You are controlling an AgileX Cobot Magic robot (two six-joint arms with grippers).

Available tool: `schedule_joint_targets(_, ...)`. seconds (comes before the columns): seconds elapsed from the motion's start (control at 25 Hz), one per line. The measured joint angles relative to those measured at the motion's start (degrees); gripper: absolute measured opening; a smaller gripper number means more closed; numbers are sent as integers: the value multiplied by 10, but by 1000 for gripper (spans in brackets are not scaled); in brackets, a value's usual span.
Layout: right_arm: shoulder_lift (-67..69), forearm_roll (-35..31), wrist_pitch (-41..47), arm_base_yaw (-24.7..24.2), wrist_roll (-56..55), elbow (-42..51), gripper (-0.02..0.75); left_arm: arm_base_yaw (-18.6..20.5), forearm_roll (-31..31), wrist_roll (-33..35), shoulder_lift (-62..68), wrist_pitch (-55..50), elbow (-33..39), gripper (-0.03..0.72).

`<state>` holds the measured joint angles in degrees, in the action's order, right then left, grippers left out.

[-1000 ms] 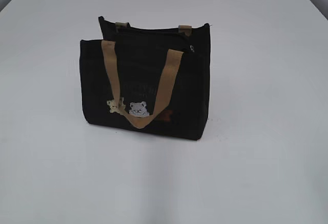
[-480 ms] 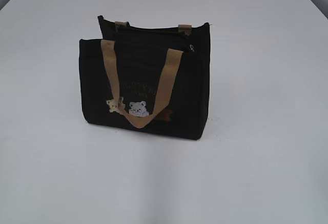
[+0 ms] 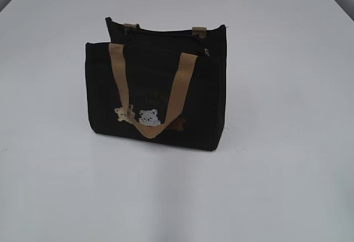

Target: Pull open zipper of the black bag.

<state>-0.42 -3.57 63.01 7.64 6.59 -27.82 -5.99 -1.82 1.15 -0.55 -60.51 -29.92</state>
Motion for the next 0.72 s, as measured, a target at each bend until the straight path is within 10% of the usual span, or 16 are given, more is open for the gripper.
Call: schedule_joint_targets(0.72,0,-1,0,-95,-1,0,287,33,0,0,0,0,0,236)
